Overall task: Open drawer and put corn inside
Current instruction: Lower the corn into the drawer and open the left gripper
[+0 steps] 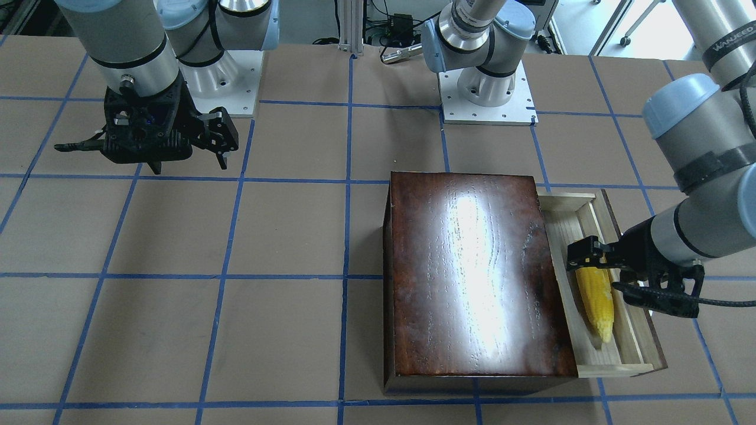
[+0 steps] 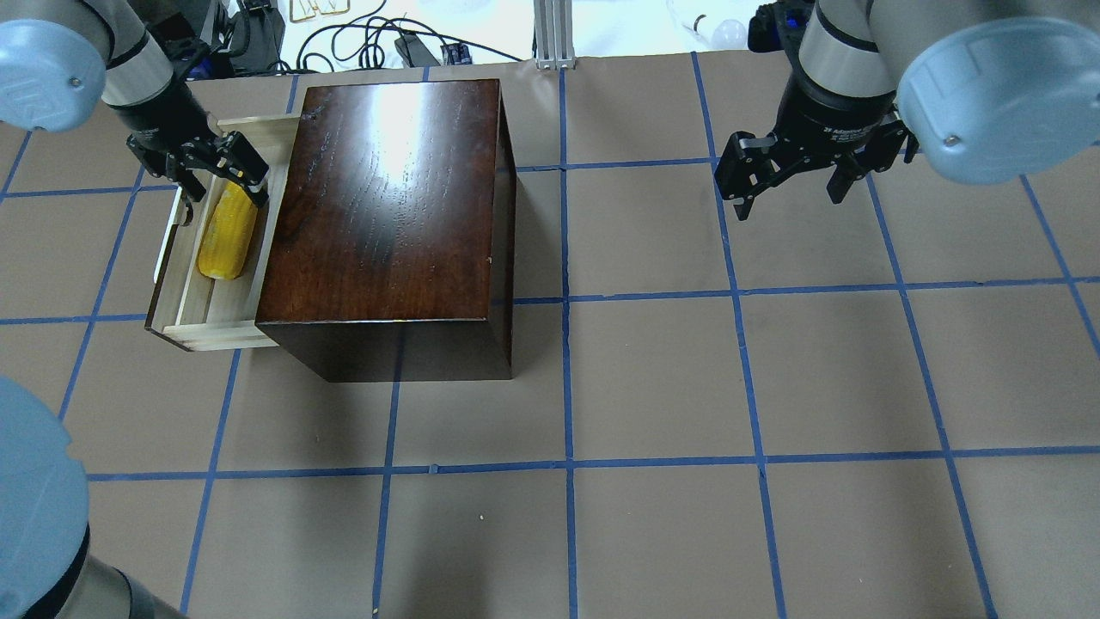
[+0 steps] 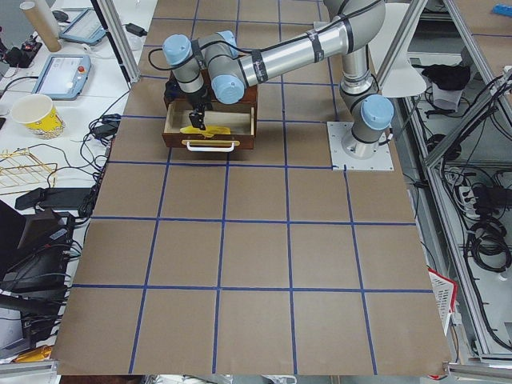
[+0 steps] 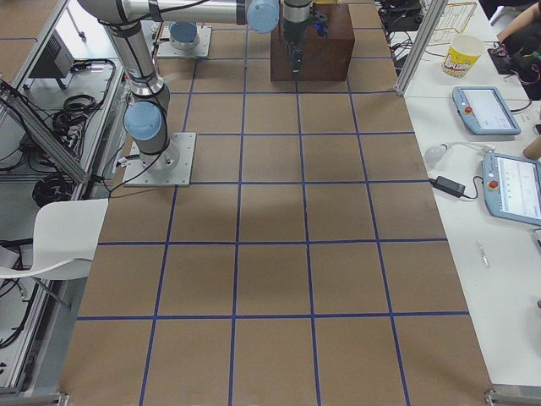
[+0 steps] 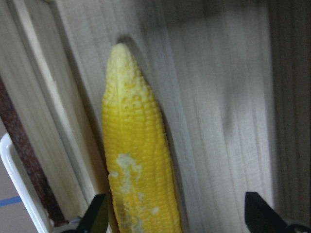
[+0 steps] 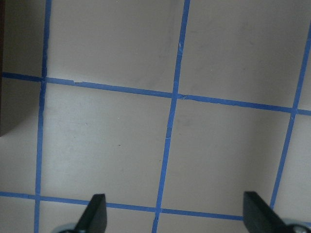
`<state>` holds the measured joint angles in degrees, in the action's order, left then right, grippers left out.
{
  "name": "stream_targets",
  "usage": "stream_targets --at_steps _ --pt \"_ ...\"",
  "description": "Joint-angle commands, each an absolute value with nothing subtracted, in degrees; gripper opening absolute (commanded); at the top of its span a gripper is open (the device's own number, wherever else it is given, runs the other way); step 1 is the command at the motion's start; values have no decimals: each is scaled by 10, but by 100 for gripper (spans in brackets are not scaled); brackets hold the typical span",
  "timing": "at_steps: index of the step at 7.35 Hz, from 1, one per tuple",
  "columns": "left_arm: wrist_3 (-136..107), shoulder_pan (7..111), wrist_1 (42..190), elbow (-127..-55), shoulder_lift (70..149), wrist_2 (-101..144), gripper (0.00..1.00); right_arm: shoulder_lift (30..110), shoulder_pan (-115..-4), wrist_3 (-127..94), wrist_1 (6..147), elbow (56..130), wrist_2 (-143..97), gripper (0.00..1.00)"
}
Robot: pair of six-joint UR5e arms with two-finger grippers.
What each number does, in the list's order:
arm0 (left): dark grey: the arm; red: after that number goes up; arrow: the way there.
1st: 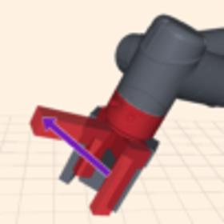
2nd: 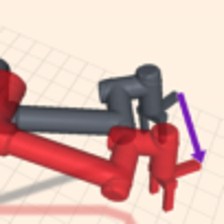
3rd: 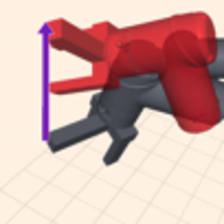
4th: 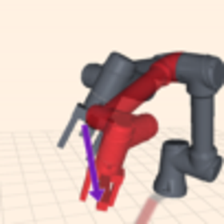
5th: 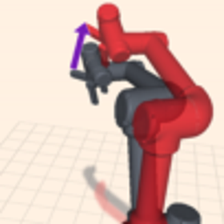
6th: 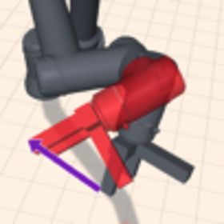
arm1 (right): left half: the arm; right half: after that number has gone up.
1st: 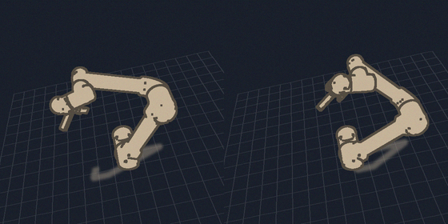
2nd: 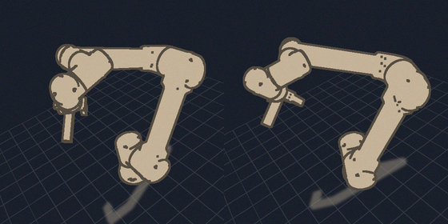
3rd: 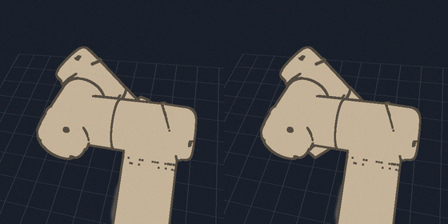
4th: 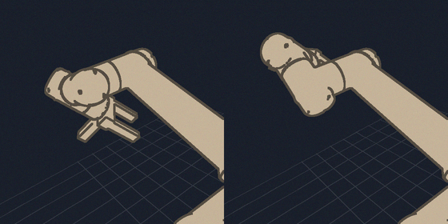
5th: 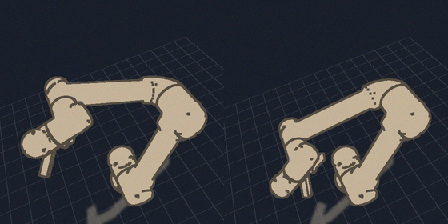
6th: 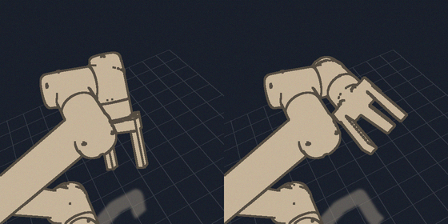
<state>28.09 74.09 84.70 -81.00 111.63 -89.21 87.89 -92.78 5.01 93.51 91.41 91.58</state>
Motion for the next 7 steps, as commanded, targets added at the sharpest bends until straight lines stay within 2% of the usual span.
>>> stream_targets --at_steps 1,5,7 --pt "279 755 849 -802 1088 -896 100 879 -927 50 935 914 916 100" --pt "116 866 863 -780 1061 -897 100 879 -929 51 935 914 916 100" --pt "48 888 903 -779 1033 -892 100 879 -927 50 935 914 916 100"
